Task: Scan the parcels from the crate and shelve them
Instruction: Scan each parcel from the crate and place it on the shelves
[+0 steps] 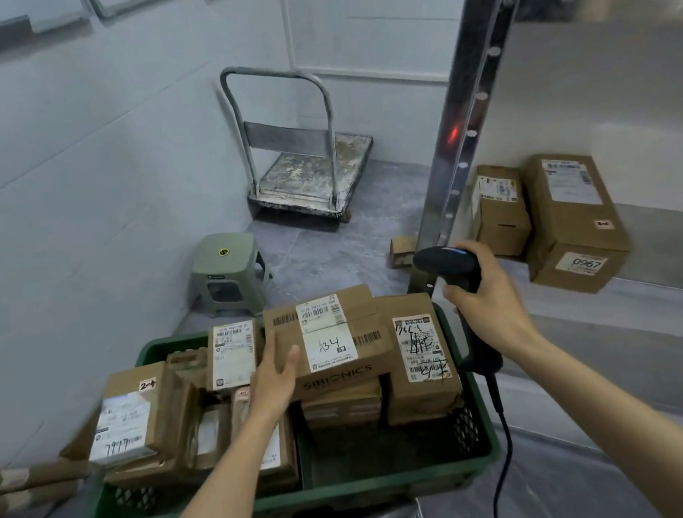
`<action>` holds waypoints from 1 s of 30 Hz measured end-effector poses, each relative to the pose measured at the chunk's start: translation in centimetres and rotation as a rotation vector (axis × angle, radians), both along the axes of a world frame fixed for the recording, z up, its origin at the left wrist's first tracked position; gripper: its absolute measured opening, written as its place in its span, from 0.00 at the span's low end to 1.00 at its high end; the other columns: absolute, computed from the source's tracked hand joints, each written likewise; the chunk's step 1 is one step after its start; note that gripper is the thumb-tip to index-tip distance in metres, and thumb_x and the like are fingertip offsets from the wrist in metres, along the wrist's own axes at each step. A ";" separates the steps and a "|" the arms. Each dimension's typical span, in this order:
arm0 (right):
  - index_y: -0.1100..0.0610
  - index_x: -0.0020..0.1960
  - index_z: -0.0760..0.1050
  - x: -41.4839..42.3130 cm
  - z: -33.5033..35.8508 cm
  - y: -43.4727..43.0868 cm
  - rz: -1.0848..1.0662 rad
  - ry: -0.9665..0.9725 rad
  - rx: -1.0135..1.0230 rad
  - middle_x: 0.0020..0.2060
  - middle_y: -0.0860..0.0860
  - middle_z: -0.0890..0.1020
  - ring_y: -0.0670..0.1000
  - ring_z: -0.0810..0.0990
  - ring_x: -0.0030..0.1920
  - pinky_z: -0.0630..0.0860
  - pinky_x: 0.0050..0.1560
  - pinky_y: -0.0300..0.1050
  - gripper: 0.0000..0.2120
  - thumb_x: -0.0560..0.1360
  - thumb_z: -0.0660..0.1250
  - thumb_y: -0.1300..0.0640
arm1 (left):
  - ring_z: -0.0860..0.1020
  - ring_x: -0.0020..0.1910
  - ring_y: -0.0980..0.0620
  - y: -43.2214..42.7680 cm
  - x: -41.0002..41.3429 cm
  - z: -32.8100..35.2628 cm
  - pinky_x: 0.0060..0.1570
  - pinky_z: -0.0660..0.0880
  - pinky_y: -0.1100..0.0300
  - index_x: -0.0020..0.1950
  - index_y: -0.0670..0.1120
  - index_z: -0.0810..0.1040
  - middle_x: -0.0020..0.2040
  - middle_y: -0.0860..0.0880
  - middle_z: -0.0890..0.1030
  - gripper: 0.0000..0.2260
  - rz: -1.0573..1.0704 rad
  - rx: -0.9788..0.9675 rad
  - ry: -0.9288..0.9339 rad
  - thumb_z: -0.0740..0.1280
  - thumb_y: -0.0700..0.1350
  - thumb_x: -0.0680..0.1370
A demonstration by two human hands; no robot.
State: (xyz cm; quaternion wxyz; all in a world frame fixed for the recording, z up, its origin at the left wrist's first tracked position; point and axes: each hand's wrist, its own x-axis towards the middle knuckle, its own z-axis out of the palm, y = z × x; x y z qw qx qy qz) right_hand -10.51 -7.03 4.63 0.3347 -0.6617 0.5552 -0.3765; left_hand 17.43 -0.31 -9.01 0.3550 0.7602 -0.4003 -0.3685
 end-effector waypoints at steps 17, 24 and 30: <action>0.45 0.65 0.65 1.0 -1.3 0.4 -0.044 -0.016 0.028 0.47 0.37 0.73 0.28 0.74 0.42 0.70 0.33 0.23 0.27 0.74 0.66 0.67 | 0.70 0.68 0.42 -0.2 -0.2 0.0 0.49 0.79 0.49 0.77 0.60 0.44 0.73 0.45 0.67 0.31 0.003 0.005 0.154 0.59 0.57 0.80; 0.45 0.66 0.65 1.0 -1.2 1.0 -0.048 -0.027 0.021 0.48 0.36 0.73 0.30 0.75 0.41 0.71 0.32 0.24 0.27 0.74 0.66 0.67 | 0.69 0.68 0.42 0.2 -0.4 0.1 0.62 0.71 0.38 0.78 0.59 0.44 0.72 0.45 0.68 0.31 0.001 -0.022 0.122 0.58 0.57 0.80; 0.43 0.65 0.65 0.9 -0.7 1.8 -0.061 -0.038 0.017 0.48 0.37 0.74 0.33 0.76 0.43 0.72 0.34 0.26 0.27 0.74 0.66 0.66 | 0.69 0.69 0.42 0.8 -0.3 0.9 0.64 0.70 0.40 0.78 0.57 0.45 0.73 0.46 0.67 0.30 0.018 -0.058 0.095 0.59 0.55 0.81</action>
